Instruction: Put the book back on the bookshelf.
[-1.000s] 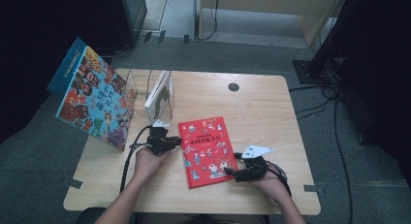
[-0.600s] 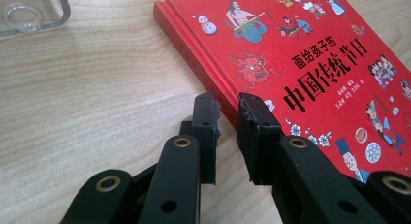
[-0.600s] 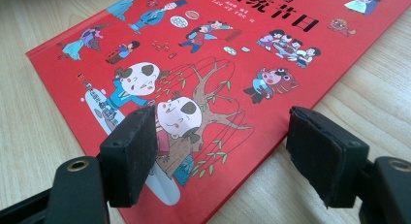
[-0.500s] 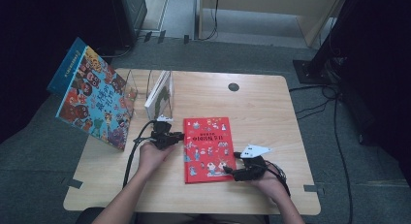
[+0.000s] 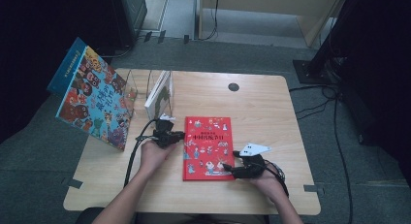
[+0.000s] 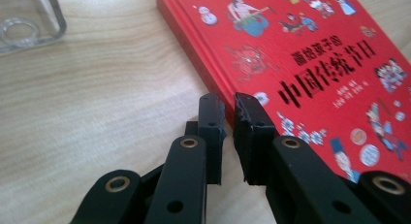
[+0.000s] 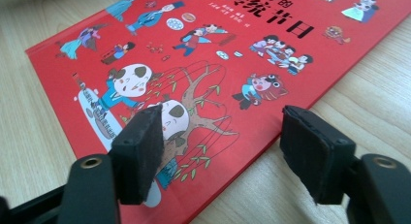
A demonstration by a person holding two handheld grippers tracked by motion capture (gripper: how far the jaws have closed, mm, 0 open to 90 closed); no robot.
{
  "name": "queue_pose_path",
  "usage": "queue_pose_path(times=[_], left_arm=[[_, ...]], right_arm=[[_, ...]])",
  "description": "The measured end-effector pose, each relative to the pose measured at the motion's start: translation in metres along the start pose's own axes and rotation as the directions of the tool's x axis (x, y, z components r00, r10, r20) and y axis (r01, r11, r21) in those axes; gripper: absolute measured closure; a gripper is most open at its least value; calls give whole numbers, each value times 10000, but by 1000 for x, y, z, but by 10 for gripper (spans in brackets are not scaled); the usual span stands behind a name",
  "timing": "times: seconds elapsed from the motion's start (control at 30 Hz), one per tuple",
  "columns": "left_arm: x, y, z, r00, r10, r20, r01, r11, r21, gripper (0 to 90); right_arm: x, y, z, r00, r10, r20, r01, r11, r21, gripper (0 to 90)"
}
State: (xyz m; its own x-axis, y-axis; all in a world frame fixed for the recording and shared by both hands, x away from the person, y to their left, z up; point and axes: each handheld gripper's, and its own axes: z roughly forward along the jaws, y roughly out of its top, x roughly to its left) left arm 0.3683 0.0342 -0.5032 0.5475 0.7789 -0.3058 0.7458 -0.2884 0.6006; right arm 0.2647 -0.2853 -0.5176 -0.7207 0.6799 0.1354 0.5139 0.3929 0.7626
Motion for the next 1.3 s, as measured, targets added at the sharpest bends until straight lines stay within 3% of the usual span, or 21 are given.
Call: queue_pose_path(times=[0.1,0.27,0.43,0.7,0.83,1.1,1.3], left_arm=[[-4,-5,-5,10000,25,77,-26,9999,146,811],[-9,-14,-10,9997,132,198,-140,9990,417,799],[-13,-21,-15,9996,192,207,-201,9989,434,767],[-14,-27,-17,9995,203,240,-211,9992,348,707],[-16,-28,-16,9992,285,263,-295,9989,359,764],[-19,-32,-17,9991,152,406,-168,9990,404,792],[-26,-36,-17,9989,191,424,-207,9991,372,789]], right_arm=[[-2,1,0,9998,160,68,-161,9999,41,356],[-6,6,-4,9960,516,729,-544,9978,371,405],[-12,14,-4,9913,985,874,-1057,9910,821,441],[-21,33,8,9788,1835,910,-1949,9710,1382,476],[-26,40,15,9717,2181,903,-2312,9567,1771,476],[-31,49,20,9715,2169,955,-2330,9475,2190,457],[-38,52,21,9655,2382,1054,-2567,9392,2281,455]])
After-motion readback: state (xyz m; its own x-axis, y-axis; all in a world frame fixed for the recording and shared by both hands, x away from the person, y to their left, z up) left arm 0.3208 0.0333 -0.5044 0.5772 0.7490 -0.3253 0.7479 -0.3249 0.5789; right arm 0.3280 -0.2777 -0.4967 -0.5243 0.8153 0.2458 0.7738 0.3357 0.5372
